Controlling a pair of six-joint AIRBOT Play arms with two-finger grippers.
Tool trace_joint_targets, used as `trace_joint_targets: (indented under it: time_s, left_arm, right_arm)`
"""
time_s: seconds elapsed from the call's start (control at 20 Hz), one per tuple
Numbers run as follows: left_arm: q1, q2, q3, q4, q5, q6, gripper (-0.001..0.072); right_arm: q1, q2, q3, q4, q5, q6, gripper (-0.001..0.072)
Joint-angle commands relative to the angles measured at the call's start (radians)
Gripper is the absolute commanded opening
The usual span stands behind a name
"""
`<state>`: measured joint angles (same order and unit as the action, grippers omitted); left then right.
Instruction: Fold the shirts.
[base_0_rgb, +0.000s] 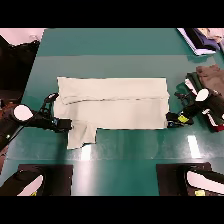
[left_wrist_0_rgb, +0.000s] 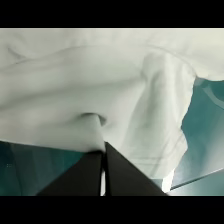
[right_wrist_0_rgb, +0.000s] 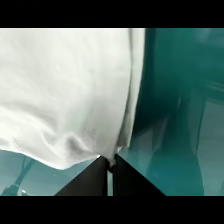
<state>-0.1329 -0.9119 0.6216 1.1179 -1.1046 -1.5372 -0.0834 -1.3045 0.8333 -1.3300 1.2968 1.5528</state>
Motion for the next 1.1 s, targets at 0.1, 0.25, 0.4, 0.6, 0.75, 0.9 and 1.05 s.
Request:
trace_joint_targets:
  time_s: [0.1, 0.25, 0.4, 0.6, 0.75, 0.9, 1.05]
  left_arm:
    - [0.001, 0.001, 0.048, 0.002, -0.048, 0.022, 0.0023]
    - [0.000, 0.036, 0.121, 0.004, -0.142, 0.027, 0.0022]
    - [0.000, 0.139, 0.147, -0.002, -0.226, 0.017, 0.0022]
    - [0.000, 0.297, 0.147, -0.093, -0.355, -0.039, 0.0022]
    - [0.001, 0.329, 0.147, -0.102, -0.360, -0.055, 0.0022]
    - [0.001, 0.328, 0.147, -0.092, -0.197, -0.048, 0.0022]
    - [0.001, 0.320, 0.147, -0.024, -0.008, -0.026, 0.0023]
  right_arm:
    - [0.000, 0.039, 0.047, -0.009, 0.052, -0.011, 0.0018]
    - [-0.008, 0.143, 0.060, -0.050, 0.150, -0.015, 0.0017]
    - [-0.029, 0.270, 0.060, -0.114, 0.305, -0.014, 0.0017]
    - [-0.097, 0.434, 0.060, -0.111, 0.433, -0.006, 0.0016]
    - [-0.132, 0.520, 0.060, -0.103, 0.417, -0.005, 0.0016]
    - [-0.142, 0.545, 0.060, -0.100, 0.315, -0.005, 0.0016]
    - [-0.140, 0.503, 0.060, -0.026, 0.181, -0.006, 0.0016]
